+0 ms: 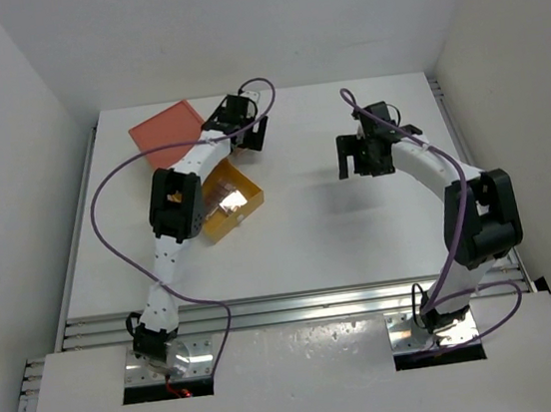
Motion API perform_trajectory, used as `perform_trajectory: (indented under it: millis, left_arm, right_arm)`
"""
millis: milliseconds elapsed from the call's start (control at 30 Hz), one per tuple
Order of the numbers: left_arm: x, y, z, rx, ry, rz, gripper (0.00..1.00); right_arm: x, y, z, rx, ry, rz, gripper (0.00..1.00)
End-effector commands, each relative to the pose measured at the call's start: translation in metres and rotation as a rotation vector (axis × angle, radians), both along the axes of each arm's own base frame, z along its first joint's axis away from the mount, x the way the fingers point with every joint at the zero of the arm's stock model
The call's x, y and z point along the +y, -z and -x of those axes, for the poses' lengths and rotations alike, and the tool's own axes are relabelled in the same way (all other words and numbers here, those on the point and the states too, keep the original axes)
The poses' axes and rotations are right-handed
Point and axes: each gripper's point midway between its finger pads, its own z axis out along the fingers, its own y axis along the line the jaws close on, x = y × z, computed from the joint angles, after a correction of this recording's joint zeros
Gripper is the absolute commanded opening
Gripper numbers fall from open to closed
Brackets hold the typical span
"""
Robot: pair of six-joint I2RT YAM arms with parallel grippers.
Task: Organize the makeup
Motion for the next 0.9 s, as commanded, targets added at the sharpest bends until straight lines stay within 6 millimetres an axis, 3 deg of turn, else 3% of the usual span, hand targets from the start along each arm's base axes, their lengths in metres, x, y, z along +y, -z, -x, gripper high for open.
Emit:
perform_trajectory:
  millis: [0, 67, 167, 367, 633, 733, 767, 867]
  left_arm:
    - [0.010, -0.001, -0.022, -0.078, -0.050, -0.036, 0.99]
    - [0.025, 0.001, -0.027, -0.068, -0.076, -0.022, 0.99]
    - [0.031, 0.007, -0.029, -0.034, -0.071, 0.049, 0.99]
    - [0.019, 0.020, -0.016, 0.075, 0.007, 0.192, 0.99]
    - [-0.004, 0.059, 0.023, 0.252, 0.128, 0.284, 0.99]
    - [-0.013, 0.061, 0.036, 0.287, 0.190, 0.314, 0.96]
    - [-0.020, 0.052, 0.040, 0.276, 0.228, 0.304, 0.94]
    - [-0.030, 0.063, 0.062, 0.315, 0.283, 0.263, 0.92]
  right_arm:
    - [0.003, -0.011, -0.014, -0.029, -0.005, 0.011, 0.90]
    - [0.003, -0.013, -0.016, -0.027, -0.005, 0.013, 0.90]
    - [0.002, -0.013, -0.019, -0.023, -0.007, 0.025, 0.90]
    - [0.004, -0.015, -0.023, -0.014, -0.007, 0.027, 0.90]
    - [0.006, -0.021, -0.032, -0.022, -0.004, 0.030, 0.90]
    - [0.007, -0.022, -0.034, -0.025, -0.005, 0.031, 0.90]
    - [0.008, -0.023, -0.035, -0.030, -0.008, 0.036, 0.90]
    - [0.007, -0.022, -0.034, -0.028, 0.000, 0.037, 0.90]
